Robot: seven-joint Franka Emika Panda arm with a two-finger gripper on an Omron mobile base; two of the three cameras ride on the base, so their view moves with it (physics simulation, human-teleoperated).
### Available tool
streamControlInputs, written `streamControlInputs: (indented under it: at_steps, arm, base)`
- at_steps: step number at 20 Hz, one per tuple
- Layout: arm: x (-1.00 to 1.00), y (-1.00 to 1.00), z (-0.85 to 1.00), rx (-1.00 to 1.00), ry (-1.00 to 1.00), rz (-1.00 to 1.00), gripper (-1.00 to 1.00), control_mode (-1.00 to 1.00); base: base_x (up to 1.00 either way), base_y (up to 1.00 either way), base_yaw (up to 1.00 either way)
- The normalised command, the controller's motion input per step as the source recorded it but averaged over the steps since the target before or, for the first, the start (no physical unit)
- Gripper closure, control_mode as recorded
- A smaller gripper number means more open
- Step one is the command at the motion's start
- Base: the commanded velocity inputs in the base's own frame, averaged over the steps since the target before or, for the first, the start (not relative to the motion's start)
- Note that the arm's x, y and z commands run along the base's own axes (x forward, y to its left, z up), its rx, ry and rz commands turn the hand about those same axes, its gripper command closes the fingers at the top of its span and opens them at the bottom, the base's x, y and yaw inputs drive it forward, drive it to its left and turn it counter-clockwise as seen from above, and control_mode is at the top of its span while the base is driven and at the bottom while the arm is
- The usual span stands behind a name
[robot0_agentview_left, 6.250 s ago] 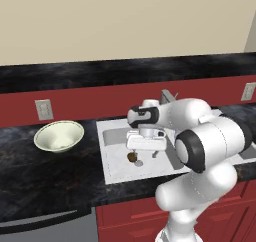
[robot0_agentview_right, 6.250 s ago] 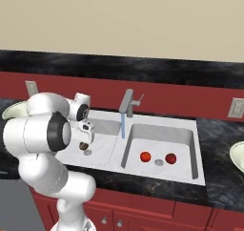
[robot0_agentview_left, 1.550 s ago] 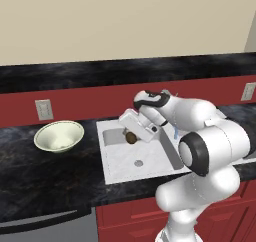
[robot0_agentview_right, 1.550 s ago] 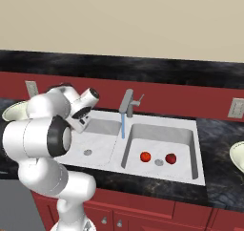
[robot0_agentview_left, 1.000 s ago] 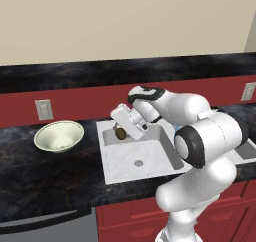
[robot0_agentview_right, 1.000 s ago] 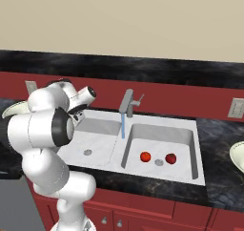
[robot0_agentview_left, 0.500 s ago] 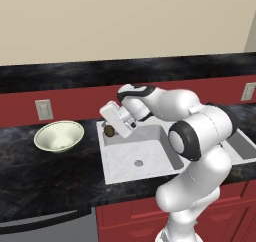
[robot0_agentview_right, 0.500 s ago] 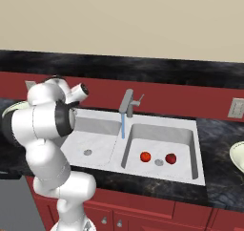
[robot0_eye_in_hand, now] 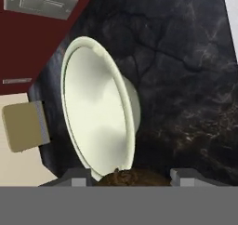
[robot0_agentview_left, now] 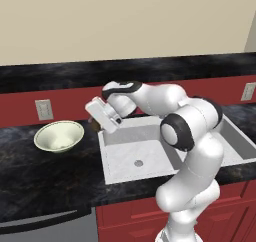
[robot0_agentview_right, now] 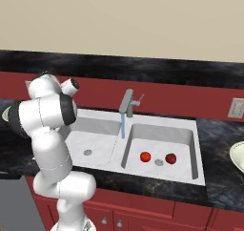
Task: Pick the tomatos from the sink and place them in one bowl. Place the kiwi in the other bowl. Then turn off the sink faucet.
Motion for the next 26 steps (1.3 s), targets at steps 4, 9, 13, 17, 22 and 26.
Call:
streamControlInputs:
  at_steps: [4, 9, 13, 17, 22, 26]
  arm:
    - [0.35, 0.46, 0.05, -0.02, 0.00, 0.00, 1.00, -1.00]
    - [0.53, 0.46, 0.00, -0.09, 0.02, 0.00, 1.00, -1.00]
    - [0.50, 0.47, -0.05, -0.11, 0.05, 0.00, 1.00, -1.00]
    - [0.41, 0.41, -0.21, -0.08, 0.10, 0.00, 1.00, -1.00]
    - [0.37, 0.27, -0.34, -0.05, 0.13, 0.00, 1.00, -1.00]
    - [0.17, 0.13, -0.23, 0.00, 0.10, 0.00, 1.00, -1.00]
  base:
    - [0.00, 0.00, 0.00]
    - [0.00, 0.00, 0.00]
    - [0.00, 0.00, 0.00]
    - [0.00, 0.00, 0.00]
    - [0.00, 0.00, 0.00]
    - [0.00, 0.00, 0.00]
